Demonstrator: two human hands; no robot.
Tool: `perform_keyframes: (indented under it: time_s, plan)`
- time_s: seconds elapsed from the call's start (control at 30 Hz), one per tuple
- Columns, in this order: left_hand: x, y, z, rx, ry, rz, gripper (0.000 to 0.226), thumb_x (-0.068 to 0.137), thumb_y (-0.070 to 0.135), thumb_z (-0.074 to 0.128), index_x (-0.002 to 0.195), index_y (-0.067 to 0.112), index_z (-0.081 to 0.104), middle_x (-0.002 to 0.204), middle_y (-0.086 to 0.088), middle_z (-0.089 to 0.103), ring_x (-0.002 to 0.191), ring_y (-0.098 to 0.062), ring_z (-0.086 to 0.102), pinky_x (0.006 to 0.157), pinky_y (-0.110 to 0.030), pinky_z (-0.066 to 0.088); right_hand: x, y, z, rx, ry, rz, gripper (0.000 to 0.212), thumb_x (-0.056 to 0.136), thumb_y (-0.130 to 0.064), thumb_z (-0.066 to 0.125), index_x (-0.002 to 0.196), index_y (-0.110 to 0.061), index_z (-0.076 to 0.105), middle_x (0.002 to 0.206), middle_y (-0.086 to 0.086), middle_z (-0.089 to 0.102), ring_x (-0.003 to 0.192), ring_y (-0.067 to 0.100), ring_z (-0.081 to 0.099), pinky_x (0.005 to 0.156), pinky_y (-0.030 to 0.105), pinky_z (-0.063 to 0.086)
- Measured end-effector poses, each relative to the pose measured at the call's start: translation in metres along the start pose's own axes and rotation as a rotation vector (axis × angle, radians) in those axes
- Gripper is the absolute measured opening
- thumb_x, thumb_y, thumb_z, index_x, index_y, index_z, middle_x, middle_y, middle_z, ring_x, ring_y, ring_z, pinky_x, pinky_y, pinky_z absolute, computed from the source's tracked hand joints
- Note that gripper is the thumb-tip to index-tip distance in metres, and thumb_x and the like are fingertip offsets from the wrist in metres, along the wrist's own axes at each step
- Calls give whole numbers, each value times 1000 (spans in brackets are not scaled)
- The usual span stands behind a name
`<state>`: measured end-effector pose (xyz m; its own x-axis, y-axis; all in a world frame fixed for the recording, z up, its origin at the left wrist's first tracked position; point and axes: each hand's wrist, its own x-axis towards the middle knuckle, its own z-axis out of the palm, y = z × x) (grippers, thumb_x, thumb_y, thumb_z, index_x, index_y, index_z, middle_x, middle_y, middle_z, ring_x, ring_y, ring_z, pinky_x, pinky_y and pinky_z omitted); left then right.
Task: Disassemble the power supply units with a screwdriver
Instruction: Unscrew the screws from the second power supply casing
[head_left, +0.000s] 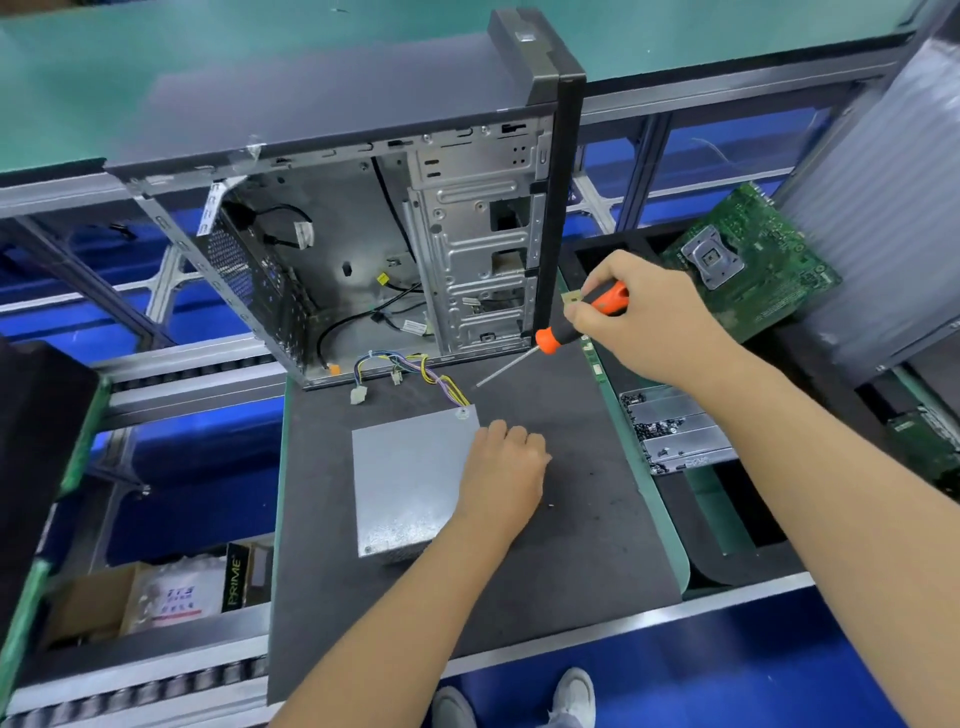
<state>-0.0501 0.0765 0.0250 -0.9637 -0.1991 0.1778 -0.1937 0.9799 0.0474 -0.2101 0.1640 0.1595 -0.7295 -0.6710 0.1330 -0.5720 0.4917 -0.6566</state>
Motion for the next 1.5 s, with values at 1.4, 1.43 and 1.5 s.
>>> perform_keyframes:
  time_s: [1.4,1.43,1.5]
  plan:
    - [-84,-179,20,-846,247,-688,12,91,26,71,100,26,78,94,18,72,89,5,63,75,-1,44,13,-114,124,-232,-133,-126,31,87,-44,67,90,-18,51,82,3,57,81,27,54,64,32,36]
    - [-84,-179,19,-823,243,-668,12,91,26,71,101,25,78,94,17,72,88,6,63,75,-1,43,13,-118,125,-254,-127,-131,33,87,-46,66,91,-18,50,84,6,58,82,29,55,65,32,36]
    - [-84,-180,18,-789,244,-635,14,91,24,71,103,23,78,95,14,72,86,6,62,76,-3,44,15,-124,126,-311,-122,-151,36,87,-48,65,92,-17,47,85,8,58,83,32,55,66,33,36]
